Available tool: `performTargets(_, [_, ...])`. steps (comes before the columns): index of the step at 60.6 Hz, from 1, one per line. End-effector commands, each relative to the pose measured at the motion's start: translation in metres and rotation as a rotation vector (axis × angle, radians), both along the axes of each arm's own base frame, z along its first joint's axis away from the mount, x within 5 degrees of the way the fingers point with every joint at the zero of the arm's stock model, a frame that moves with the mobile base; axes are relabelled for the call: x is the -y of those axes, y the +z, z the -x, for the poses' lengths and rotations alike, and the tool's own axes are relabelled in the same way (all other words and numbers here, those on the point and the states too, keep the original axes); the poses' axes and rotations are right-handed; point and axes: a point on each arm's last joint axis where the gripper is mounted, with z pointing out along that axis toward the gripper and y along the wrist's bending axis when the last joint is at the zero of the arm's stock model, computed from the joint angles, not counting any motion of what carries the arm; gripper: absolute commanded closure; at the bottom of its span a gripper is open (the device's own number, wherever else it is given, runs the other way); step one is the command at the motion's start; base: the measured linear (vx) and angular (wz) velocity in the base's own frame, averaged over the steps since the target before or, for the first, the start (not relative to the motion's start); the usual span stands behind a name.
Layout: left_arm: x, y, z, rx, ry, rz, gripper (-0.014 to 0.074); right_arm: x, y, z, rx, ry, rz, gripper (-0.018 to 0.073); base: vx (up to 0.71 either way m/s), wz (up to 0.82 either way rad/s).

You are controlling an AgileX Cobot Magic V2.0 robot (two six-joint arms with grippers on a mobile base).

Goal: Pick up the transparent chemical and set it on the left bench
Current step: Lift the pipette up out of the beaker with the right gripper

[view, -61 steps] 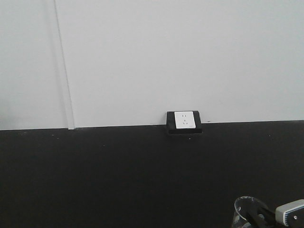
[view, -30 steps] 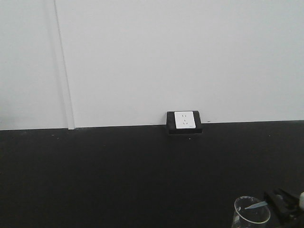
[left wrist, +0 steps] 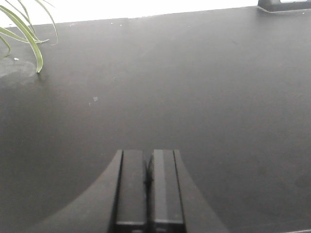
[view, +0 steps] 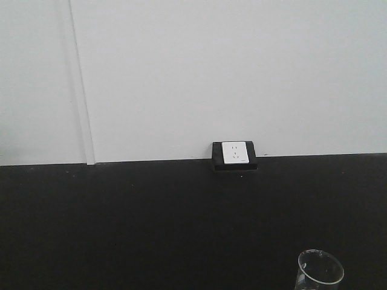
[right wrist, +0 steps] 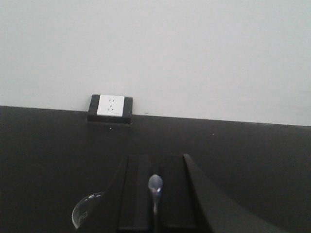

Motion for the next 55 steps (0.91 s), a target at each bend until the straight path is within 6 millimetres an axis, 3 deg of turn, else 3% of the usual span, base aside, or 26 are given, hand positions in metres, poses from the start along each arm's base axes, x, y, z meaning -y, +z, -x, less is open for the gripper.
performTargets(1, [-0.0002, 0.0027, 0.0015, 0.081, -0.001, 0.014, 0.06, -0.0011, 0.0168, 0.0087, 0.093, 0.009, 0.004, 0.0446, 0.0, 0.0])
performTargets(55, [-0.0002, 0.0027, 0.0015, 0.081, -0.001, 0.014, 0.06, -0.001, 0.019, 0.0132, 0.114, 0.006, 0.0, 0.0445, 0.0, 0.0])
